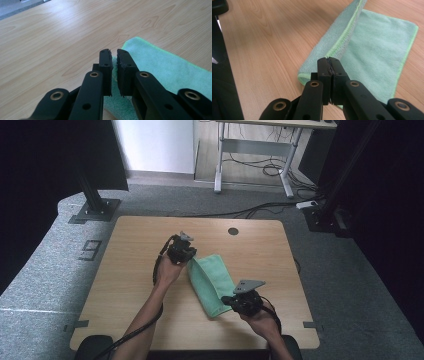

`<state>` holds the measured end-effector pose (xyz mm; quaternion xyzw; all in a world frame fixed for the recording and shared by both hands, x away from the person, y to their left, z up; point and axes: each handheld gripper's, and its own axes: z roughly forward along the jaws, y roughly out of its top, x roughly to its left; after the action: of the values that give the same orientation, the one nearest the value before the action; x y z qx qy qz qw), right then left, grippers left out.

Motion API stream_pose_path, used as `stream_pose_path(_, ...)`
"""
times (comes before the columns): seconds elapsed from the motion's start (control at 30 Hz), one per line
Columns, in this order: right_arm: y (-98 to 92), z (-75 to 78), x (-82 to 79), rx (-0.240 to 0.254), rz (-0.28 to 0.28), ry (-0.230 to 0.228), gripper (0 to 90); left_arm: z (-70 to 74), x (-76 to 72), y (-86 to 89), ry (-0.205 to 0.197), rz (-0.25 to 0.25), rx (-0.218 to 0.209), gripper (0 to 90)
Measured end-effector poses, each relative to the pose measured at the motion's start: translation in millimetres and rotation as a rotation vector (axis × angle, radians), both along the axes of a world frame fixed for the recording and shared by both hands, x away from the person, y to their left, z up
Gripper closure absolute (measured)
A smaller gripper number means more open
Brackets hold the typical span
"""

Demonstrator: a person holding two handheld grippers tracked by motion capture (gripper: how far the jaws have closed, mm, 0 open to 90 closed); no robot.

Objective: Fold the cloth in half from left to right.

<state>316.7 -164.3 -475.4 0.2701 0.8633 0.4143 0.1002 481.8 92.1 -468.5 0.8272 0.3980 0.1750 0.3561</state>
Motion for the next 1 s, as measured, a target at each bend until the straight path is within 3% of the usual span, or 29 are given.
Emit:
stream_pose_path(0.47, -17.0, 8.6, 0.4, 0.028, -0.034, -0.012, 87.6, 8.6, 10.6, -25.8, -0.015, -0.028, -0.003, 81.8)
stream_pose_path(1.0, -41.3, -11.7, 9.1, -0.010, -0.114, 0.025, 87.6, -13.1, 23.8, -53.4, 0.001, -0.059, 0.020, 81.1)
